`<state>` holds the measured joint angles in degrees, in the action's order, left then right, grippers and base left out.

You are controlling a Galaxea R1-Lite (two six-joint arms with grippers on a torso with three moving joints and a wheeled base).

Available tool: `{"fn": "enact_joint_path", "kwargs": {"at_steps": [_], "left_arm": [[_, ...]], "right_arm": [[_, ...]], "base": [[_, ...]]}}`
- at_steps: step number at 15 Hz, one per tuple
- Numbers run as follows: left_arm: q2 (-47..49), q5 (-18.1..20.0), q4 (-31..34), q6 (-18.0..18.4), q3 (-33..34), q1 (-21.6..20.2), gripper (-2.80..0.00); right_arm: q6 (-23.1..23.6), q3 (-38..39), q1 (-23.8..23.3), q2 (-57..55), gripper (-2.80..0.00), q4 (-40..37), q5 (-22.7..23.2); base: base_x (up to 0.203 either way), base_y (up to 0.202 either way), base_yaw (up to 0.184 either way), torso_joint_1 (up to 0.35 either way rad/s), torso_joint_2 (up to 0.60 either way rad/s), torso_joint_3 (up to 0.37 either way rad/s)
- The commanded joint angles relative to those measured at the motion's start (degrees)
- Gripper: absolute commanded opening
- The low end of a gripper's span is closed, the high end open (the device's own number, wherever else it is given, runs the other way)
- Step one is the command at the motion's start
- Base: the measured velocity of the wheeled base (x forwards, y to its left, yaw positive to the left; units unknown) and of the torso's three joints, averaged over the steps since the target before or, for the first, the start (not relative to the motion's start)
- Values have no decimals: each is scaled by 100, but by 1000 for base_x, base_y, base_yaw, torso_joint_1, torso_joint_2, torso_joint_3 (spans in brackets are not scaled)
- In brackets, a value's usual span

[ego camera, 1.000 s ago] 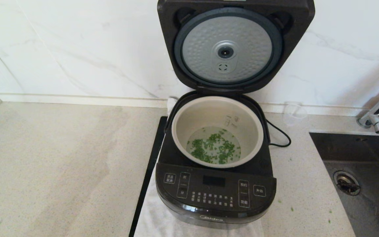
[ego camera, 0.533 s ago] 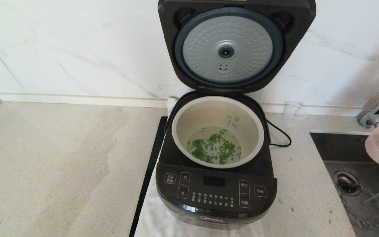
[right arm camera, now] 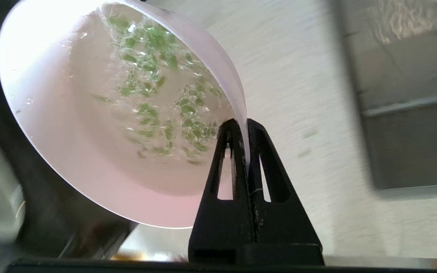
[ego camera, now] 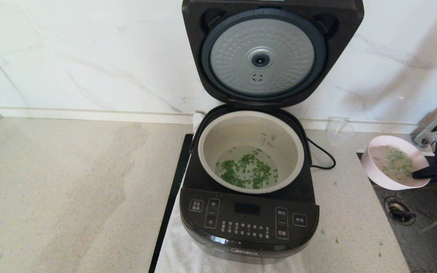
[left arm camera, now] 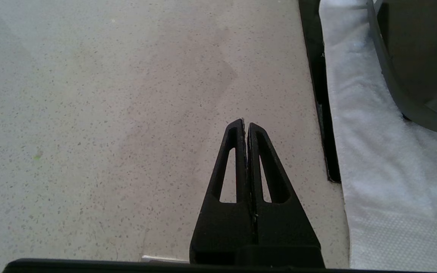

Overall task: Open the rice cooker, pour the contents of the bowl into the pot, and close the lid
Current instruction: Pour the water from the bowl into the rice cooker

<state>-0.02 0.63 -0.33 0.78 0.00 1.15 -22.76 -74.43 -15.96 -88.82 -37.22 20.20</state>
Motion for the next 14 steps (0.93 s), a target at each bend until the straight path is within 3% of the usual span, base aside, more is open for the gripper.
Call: {"fn": "enact_joint_path", "kwargs": {"at_steps": [1, 6, 14], "left_arm": [[-6, -1, -2, 2, 9, 0, -280], [-6, -1, -2, 2, 9, 0, -280], [-6, -1, -2, 2, 9, 0, -280]], "right_arm": [[-171, -205, 818, 296, -280, -155, -195], [-459, -1254, 2181, 180, -280, -840, -700], [-963, -2607, 3681, -494, -280, -1453, -1254]], "base": [[0, 0, 0, 0, 0, 0], [0, 0, 0, 0, 0, 0], [0, 0, 0, 0, 0, 0]]}}
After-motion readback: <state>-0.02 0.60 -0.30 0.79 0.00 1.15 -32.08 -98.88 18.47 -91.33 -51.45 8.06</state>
